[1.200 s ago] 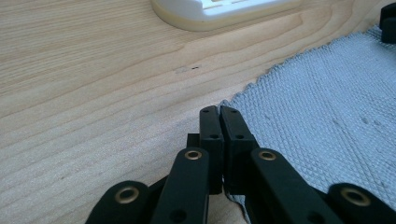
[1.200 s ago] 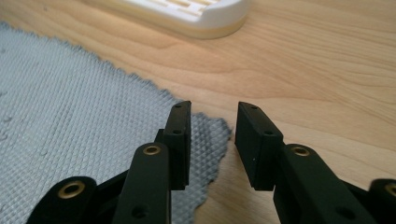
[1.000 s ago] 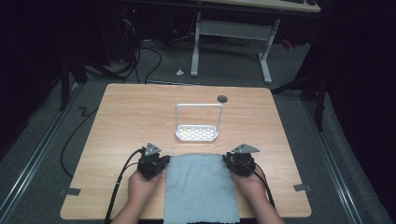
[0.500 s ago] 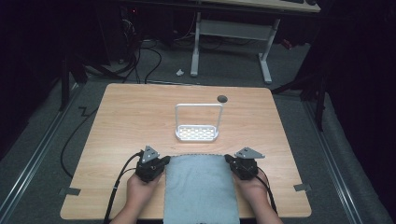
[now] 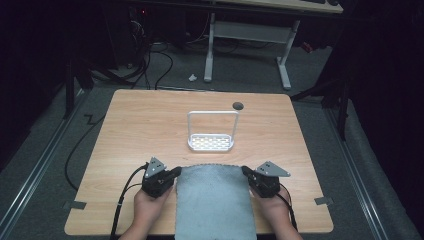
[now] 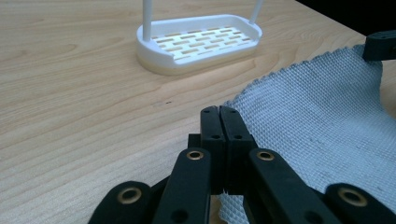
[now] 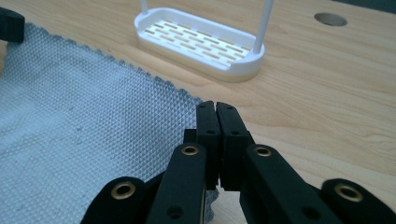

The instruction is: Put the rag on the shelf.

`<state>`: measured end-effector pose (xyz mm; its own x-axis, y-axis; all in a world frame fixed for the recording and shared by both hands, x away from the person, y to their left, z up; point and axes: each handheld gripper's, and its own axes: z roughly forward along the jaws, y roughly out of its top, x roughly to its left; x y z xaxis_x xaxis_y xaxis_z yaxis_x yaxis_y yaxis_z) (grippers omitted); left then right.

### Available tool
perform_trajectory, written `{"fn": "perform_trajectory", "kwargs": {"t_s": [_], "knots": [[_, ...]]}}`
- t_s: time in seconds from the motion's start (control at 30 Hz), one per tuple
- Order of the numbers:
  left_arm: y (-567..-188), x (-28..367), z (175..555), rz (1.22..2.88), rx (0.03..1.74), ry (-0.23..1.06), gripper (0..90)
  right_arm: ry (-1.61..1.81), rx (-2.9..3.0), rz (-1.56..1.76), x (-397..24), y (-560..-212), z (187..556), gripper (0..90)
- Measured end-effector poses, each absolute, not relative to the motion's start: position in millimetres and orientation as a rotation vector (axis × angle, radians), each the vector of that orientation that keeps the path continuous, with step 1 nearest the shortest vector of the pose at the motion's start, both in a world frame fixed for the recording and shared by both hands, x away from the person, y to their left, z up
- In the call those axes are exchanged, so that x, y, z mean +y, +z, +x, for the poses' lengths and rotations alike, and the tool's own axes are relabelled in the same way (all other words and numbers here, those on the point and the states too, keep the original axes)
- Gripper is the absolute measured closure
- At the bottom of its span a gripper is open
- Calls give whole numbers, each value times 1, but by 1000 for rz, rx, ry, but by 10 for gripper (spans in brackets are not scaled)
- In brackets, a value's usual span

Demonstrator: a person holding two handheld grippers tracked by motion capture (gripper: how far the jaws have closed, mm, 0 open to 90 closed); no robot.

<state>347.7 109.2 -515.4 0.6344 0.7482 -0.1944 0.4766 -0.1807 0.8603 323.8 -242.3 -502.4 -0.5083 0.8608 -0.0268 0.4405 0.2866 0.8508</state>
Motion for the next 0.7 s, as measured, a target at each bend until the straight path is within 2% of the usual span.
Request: {"fn": "perform_trajectory", "kwargs": {"t_s": [0.7], "knots": [[-465, 115, 331, 1698, 877, 441, 894, 1269, 1896, 1057, -243, -459, 306, 897]]}}
